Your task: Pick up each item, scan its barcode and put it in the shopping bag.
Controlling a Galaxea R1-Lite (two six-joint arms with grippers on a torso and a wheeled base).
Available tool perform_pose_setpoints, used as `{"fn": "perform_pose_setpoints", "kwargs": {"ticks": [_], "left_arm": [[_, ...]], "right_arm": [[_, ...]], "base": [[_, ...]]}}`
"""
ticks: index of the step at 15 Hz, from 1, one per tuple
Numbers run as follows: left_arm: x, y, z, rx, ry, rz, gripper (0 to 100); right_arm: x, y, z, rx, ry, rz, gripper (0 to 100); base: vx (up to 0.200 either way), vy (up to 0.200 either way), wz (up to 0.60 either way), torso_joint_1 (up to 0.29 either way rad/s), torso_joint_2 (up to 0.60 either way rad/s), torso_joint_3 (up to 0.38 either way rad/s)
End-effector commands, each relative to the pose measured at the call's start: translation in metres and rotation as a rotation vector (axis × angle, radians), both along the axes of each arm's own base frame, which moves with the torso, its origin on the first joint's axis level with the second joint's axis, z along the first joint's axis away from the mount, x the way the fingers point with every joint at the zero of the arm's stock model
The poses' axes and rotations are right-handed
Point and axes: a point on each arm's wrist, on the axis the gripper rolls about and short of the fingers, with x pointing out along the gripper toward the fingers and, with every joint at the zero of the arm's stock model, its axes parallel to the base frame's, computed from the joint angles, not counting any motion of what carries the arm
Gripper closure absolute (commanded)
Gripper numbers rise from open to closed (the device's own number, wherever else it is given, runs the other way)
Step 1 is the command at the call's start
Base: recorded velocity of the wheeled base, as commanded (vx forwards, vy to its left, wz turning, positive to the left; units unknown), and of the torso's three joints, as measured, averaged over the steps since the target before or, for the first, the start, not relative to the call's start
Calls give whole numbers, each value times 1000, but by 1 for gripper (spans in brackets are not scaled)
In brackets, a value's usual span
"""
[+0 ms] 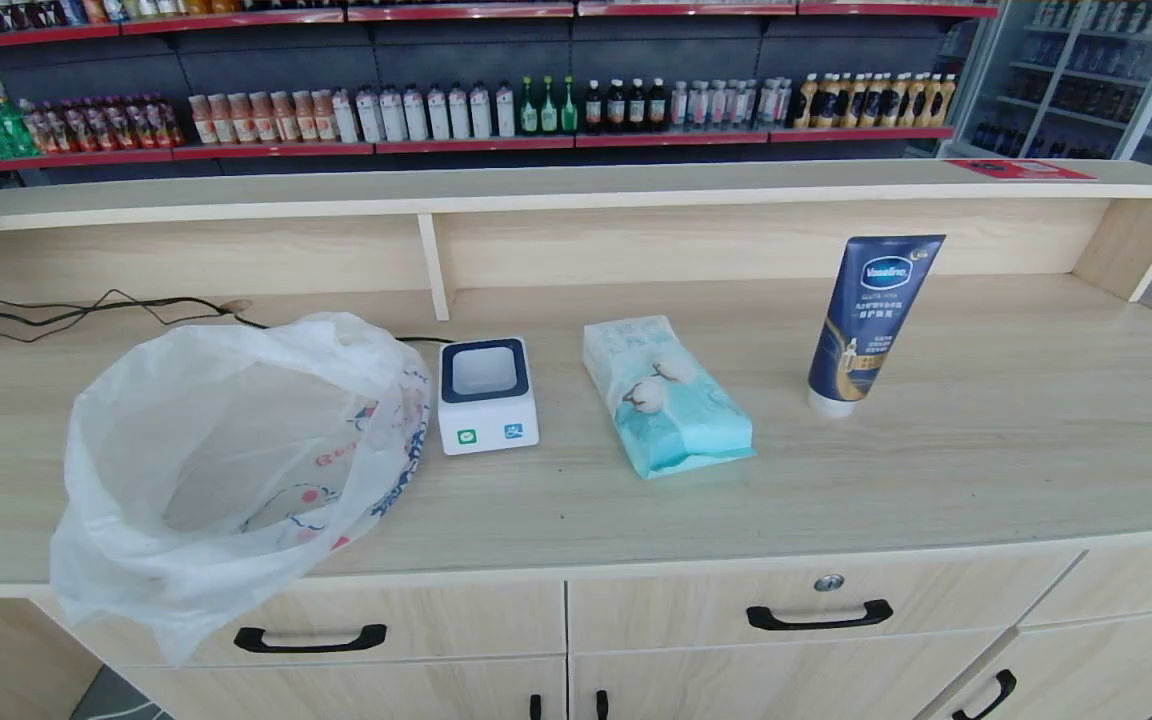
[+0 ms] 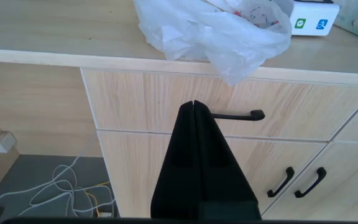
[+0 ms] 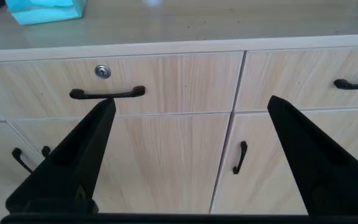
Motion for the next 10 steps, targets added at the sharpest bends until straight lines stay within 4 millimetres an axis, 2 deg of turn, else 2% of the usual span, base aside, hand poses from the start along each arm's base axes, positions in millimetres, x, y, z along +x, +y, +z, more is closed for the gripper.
{"fn": "perform_pose_setpoints", "kwargs": {"ticks": [1,2,4,6,10], "left_arm": [[0,0,0,0,1,0,100],[0,0,0,2,1,0,100],[0,0,0,2,1,0,100],[0,0,0,2,1,0,100],[0,0,0,2,1,0,100]], "right_arm": [[0,1,37,-36,-29,101,0],[7,1,54,-56,-7,133,0],[30,3,68,-64,53,216,0],[59,10,82,-78,20,321,0],[115,30,104,-48,-102,388,0]], "base": [[0,0,0,0,0,0],[0,0,0,0,0,0],[0,0,0,0,0,0],[0,0,0,0,0,0],[0,0,0,0,0,0]]}}
